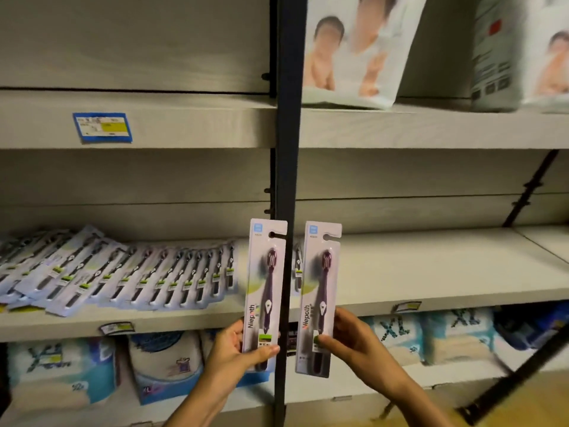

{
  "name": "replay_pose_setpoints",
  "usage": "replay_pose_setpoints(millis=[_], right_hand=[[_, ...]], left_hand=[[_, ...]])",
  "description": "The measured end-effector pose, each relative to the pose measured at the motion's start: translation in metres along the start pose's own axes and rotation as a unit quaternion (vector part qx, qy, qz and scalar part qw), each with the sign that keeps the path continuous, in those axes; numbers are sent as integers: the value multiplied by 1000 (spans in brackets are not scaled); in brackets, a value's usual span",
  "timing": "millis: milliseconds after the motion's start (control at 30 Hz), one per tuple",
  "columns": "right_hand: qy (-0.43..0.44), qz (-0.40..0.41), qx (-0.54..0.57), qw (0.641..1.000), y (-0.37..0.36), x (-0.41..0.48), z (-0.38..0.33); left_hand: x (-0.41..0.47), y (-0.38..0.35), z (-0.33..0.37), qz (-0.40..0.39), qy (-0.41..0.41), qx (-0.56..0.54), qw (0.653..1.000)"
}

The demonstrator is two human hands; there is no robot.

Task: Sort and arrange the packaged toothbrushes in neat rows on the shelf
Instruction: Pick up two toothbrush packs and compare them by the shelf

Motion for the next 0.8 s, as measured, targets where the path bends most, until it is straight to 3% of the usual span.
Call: replay_pose_setpoints(millis=[267, 533, 800], right_hand=[[-3, 27, -2, 1000, 73, -8, 9], [9, -18, -10, 1000, 164, 20, 45], [-62, -22, -15, 998, 197, 71, 90]], left_hand=[[23, -64, 5, 1, 2, 20, 1000], [60, -135, 14, 44, -29, 11, 999], [93, -152, 21, 111, -10, -22, 994]])
Point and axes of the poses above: each hand's wrist, its own x-axis towards the middle knuckle, its own y-axis out of the back of the hand, z = x × y, the point moved 4 cm from there along x, towards the middle knuckle, and after that the axes turned 9 degrees about y, right-handed, at the moved point
